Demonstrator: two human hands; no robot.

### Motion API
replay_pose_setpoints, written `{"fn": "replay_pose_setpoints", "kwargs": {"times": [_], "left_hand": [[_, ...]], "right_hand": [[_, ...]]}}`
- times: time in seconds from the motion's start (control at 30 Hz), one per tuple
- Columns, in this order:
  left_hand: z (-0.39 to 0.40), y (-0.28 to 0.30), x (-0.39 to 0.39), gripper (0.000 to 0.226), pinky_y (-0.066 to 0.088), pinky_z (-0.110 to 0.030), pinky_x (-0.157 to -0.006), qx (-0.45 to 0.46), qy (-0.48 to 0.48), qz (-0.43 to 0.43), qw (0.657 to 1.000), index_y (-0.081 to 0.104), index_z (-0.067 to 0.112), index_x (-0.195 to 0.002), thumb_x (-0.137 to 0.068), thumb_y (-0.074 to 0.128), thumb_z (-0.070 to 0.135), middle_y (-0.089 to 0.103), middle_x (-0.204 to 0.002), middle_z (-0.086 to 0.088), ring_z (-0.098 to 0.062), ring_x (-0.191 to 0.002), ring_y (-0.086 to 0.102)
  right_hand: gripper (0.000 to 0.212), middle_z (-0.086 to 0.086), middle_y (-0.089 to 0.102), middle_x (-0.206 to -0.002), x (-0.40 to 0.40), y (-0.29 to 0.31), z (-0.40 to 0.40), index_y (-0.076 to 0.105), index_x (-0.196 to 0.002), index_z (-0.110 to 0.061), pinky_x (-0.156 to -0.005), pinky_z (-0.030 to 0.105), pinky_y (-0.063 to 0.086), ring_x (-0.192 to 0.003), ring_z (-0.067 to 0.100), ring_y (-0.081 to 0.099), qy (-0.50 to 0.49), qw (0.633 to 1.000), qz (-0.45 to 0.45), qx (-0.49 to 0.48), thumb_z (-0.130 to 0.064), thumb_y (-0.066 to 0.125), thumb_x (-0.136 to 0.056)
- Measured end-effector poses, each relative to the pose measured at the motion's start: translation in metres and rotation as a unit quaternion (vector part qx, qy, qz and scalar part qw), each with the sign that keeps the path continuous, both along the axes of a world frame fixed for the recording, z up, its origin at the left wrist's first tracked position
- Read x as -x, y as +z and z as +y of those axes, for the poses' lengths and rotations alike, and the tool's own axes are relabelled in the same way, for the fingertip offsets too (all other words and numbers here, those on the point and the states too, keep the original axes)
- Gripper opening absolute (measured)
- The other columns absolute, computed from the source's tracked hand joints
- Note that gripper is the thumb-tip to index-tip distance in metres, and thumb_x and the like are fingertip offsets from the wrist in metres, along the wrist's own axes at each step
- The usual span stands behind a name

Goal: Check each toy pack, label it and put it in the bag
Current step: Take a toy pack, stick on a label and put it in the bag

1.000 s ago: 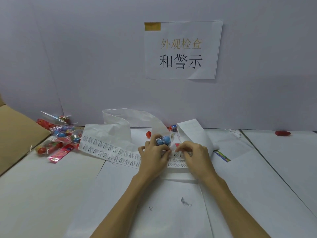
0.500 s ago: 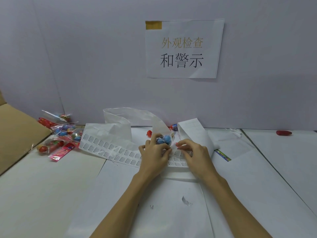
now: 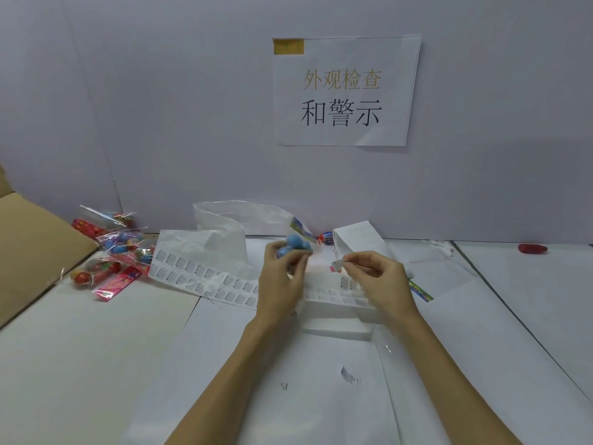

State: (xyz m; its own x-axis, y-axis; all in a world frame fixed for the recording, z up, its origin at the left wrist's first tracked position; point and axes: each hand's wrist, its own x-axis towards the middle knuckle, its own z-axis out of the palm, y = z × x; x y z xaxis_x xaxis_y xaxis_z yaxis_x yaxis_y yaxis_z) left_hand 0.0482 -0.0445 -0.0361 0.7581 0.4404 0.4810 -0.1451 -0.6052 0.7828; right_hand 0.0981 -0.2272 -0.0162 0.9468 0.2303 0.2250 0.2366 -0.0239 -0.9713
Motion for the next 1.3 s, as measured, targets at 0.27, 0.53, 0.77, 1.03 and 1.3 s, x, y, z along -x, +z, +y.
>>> {"fn": "replay_pose_setpoints", "kwargs": {"times": [0.27,0.53,0.77,1.03,1.3], "left_hand": [[-0.002,0.028,0.018,0.025,0.064,-0.039,-0.08,0.342,-0.104,-0.064,0.932,0.078,0.028,-0.117,-0.095,0.075,0.015,0.077,-0.114,0.001,-0.026,-0.092,0.077],[-0.016,0.032,0.022,0.037,0.062,-0.043,-0.091,0.314,-0.156,-0.1,0.931,0.074,0.029,-0.125,-0.094,0.076,0.01,0.07,-0.13,-0.003,-0.032,-0.113,0.071],[-0.014,0.035,0.021,0.044,0.059,-0.033,-0.094,0.253,-0.113,-0.157,0.948,0.074,0.04,-0.119,-0.092,0.077,0.006,0.06,-0.128,0.01,-0.018,-0.116,0.067],[-0.021,0.03,0.021,0.039,0.059,-0.035,-0.094,0.274,-0.222,-0.14,0.925,0.071,0.025,-0.132,-0.101,0.057,0.006,0.056,-0.138,0.0,-0.025,-0.128,0.062],[-0.022,0.031,0.022,0.036,0.06,-0.039,-0.095,0.28,-0.226,-0.139,0.923,0.067,0.017,-0.137,-0.105,0.056,0.007,0.054,-0.142,-0.004,-0.025,-0.13,0.061]], "right_hand": [[0.013,0.006,0.075,-0.088,0.015,0.006,0.017,0.074,-0.104,-0.005,-0.076,0.024,0.06,-0.079,0.016,0.073,0.06,0.957,0.136,-0.25,0.001,0.07,-0.093],[0.013,0.003,0.079,-0.095,0.033,0.013,0.023,0.076,-0.101,-0.015,-0.079,0.023,0.06,-0.086,0.02,0.077,0.018,0.984,-0.072,-0.163,-0.006,0.074,-0.093],[0.017,-0.002,0.079,-0.099,0.037,0.015,0.026,0.079,-0.097,-0.03,-0.081,0.024,0.059,-0.093,0.019,0.076,0.021,0.987,-0.056,-0.151,-0.013,0.077,-0.093],[0.013,-0.001,0.079,-0.101,0.032,0.012,0.025,0.077,-0.104,-0.023,-0.088,0.032,0.062,-0.096,0.02,0.075,0.003,0.988,-0.058,-0.146,-0.016,0.076,-0.094],[0.018,-0.001,0.079,-0.097,0.03,0.01,0.026,0.078,-0.099,-0.027,-0.082,0.023,0.059,-0.089,0.014,0.075,0.012,0.987,-0.075,-0.144,-0.011,0.076,-0.093]]}}
